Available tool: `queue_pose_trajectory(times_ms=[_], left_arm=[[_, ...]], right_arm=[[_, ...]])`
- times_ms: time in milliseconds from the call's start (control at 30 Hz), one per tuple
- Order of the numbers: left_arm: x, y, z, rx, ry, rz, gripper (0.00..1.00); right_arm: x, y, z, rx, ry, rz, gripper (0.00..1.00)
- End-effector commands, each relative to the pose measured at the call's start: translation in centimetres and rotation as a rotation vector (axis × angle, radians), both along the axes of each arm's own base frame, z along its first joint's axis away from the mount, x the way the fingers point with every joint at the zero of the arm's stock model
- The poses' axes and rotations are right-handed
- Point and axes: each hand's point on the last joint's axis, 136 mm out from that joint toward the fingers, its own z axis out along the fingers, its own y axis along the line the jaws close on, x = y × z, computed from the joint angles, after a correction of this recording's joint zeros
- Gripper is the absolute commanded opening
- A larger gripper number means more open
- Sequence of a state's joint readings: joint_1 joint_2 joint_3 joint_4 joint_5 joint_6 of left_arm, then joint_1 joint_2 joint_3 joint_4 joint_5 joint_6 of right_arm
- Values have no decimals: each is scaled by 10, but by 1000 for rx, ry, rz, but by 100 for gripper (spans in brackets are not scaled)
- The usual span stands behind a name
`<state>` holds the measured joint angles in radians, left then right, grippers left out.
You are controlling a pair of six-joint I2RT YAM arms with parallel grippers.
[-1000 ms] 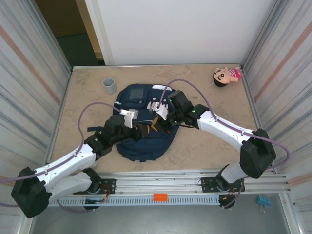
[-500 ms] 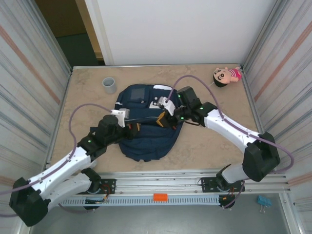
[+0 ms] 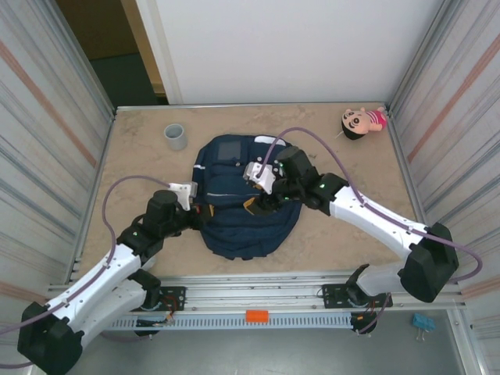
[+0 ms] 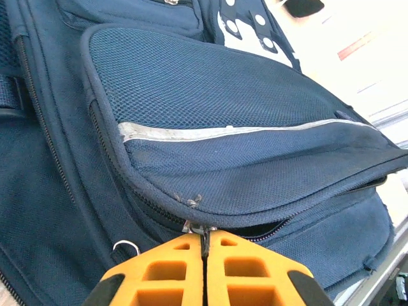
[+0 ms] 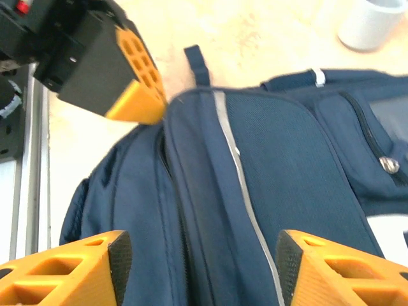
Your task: Pack the student bag
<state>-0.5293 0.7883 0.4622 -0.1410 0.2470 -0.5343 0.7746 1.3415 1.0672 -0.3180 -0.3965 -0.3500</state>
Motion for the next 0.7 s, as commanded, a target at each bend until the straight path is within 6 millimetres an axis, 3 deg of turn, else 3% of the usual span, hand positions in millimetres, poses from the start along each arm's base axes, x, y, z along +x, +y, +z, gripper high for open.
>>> queue_pose_trajectory(times_ms=[0,167,333,533,567,667], left_arm=[[2,-14,29,-56,-81,-76,0],[-2,-14,35,-70,-97,-87,0],[-4,-10,36,-70,-110,-76,0],[3,8,16,12,-79,23,0],[5,13,11,28,-70,49,0],[13,27,2,42,-47,116,0]], right_arm=[[7,17,-1,-16,-74,18,63],[9,39,-15,-54,-61,62,63],[19,47,-30,-92,-61,64,58],[15,43,-17,-79,-93,83,5],[10,41,-13,-68,-88,104,0],[-5,34,1,-33,-78,170,0]])
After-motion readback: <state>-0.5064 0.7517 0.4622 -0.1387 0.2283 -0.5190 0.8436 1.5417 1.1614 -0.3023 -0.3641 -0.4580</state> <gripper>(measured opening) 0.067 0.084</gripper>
